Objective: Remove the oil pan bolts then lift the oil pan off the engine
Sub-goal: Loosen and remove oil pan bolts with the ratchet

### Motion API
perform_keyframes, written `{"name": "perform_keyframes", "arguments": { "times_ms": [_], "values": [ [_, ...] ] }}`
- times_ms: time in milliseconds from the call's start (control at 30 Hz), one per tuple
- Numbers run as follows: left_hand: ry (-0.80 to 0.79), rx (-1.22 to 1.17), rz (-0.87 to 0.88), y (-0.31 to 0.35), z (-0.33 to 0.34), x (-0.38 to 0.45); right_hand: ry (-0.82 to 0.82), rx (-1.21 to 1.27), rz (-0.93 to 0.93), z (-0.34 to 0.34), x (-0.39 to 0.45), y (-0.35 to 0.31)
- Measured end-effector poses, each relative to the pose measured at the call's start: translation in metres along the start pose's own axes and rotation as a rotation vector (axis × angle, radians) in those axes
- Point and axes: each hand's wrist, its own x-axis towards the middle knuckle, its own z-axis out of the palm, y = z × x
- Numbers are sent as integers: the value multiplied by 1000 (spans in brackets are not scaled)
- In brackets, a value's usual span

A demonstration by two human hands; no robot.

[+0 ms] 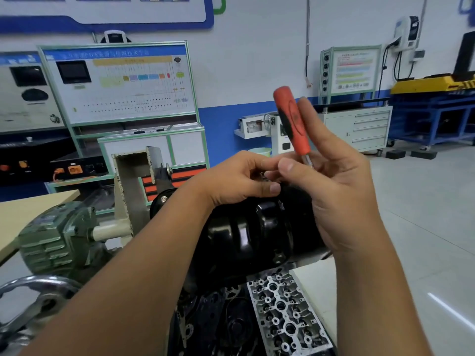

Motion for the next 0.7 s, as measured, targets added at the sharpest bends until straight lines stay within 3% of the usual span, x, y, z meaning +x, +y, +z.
{"name": "perform_keyframes", "arguments": {
  "times_ms": [67, 167, 200, 233, 267, 400, 467, 533, 633, 667, 700],
  "values": [
    [11, 18, -28, 1, -1, 1, 202, 23, -24, 7, -3, 2],
    [5, 23, -43, 0, -3, 2, 816, 167, 41, 24, -4, 5],
    [5, 34, -39, 0, -3, 3, 919, 175, 47, 28, -5, 6],
    [12, 35, -34, -1, -4, 3, 916, 131, 46, 28, -5, 7],
    [22, 20, -29, -1, -4, 3, 811, 73, 34, 24, -4, 8],
    [26, -37, -9, -1, -2, -1, 37, -36, 45, 9, -1, -5],
    [-2, -7, -13, 2, -1, -3, -49, -78, 48, 5, -2, -6],
    [10, 2, -33, 2, -3, -1, 197, -2, 15, 12, -6, 0],
    [3, 29, -55, 0, -6, 2, 833, 156, 27, 31, -6, 7],
    [4, 35, -60, 0, -6, 2, 918, 159, 30, 35, -7, 9],
    [11, 28, -57, 0, -6, 2, 880, 123, 28, 35, -7, 10]
  ]
}}
